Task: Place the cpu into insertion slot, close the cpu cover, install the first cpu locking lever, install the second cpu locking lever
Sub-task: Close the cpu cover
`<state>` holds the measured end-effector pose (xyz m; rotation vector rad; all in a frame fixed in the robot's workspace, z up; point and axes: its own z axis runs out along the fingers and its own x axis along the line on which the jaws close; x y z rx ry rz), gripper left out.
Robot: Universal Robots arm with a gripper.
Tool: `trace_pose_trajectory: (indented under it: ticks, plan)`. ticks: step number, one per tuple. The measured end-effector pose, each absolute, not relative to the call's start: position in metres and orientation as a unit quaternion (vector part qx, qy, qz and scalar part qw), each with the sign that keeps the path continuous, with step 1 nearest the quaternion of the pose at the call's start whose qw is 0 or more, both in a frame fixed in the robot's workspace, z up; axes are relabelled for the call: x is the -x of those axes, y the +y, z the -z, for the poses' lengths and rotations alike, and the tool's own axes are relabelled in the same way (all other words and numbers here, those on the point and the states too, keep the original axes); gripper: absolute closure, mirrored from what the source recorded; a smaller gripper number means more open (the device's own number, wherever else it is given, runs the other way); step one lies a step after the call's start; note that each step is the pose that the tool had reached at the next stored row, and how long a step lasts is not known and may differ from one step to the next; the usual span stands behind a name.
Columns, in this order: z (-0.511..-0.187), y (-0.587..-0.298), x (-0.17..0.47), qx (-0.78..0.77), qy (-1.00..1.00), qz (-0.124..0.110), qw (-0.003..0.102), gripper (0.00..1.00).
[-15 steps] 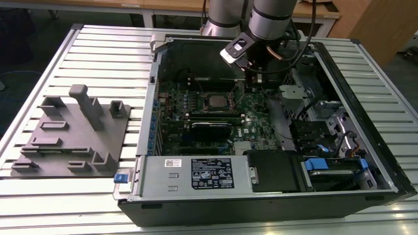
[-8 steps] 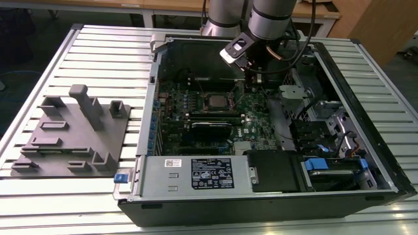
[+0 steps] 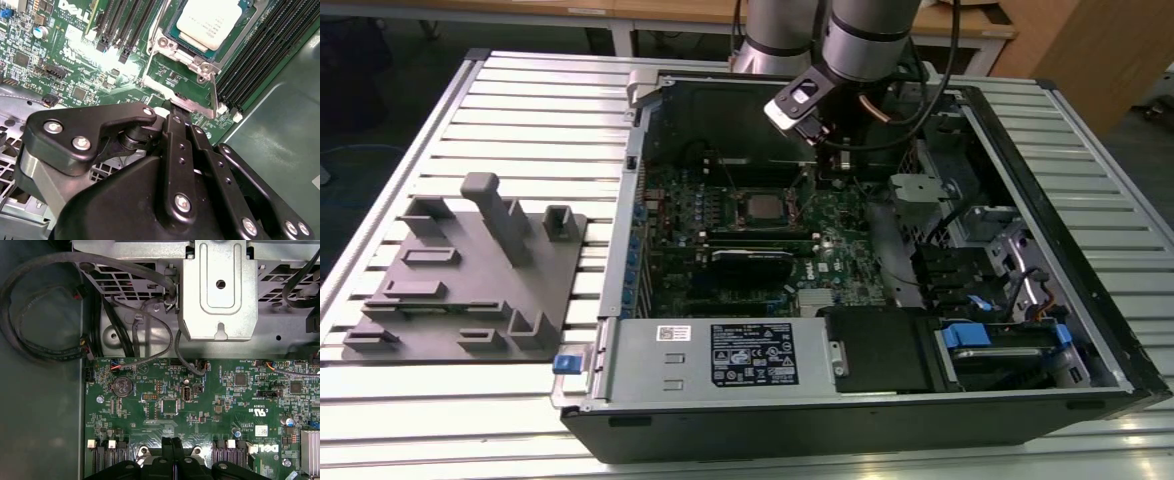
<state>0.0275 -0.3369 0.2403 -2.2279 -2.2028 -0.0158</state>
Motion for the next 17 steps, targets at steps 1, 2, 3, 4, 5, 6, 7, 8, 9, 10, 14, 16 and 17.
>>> trace_pose_trajectory:
  ticks: [1, 2, 3, 4, 5, 6, 7, 8, 9, 10, 14, 16, 17]
  plan:
    - [-0.2403, -0.3369, -0.0274, 0.711, -0.703, 0.005, 0.004, 0.9]
    - [-0.2403, -0.3369, -0.0272, 0.711, -0.703, 0.005, 0.004, 0.9]
    - [-0.2403, -0.3369, -0.027, 0.711, -0.703, 0.005, 0.004, 0.9]
    - [-0.2403, -0.3369, -0.0268, 0.711, -0.703, 0.005, 0.004, 0.9]
    - [-0.2402, -0.3368, -0.0266, 0.711, -0.703, 0.005, 0.004, 0.9]
    - [-0.2402, -0.3369, -0.0262, 0.711, -0.703, 0.005, 0.004, 0.9]
    - [-0.2401, -0.3369, -0.0259, 0.711, -0.703, 0.005, 0.004, 0.9]
    - [-0.2401, -0.3369, -0.0256, 0.711, -0.703, 0.005, 0.004, 0.9]
    - [-0.2401, -0.3369, -0.0254, 0.711, -0.703, 0.005, 0.004, 0.9]
    - [-0.2401, -0.3369, -0.0252, 0.711, -0.703, 0.005, 0.004, 0.9]
    - [-0.24, -0.3369, -0.0245, 0.711, -0.703, 0.005, 0.004, 0.9]
    - [-0.24, -0.3369, -0.0242, 0.711, -0.703, 0.005, 0.004, 0.9]
    - [-0.2401, -0.3369, -0.0242, 0.711, -0.703, 0.005, 0.004, 0.9]
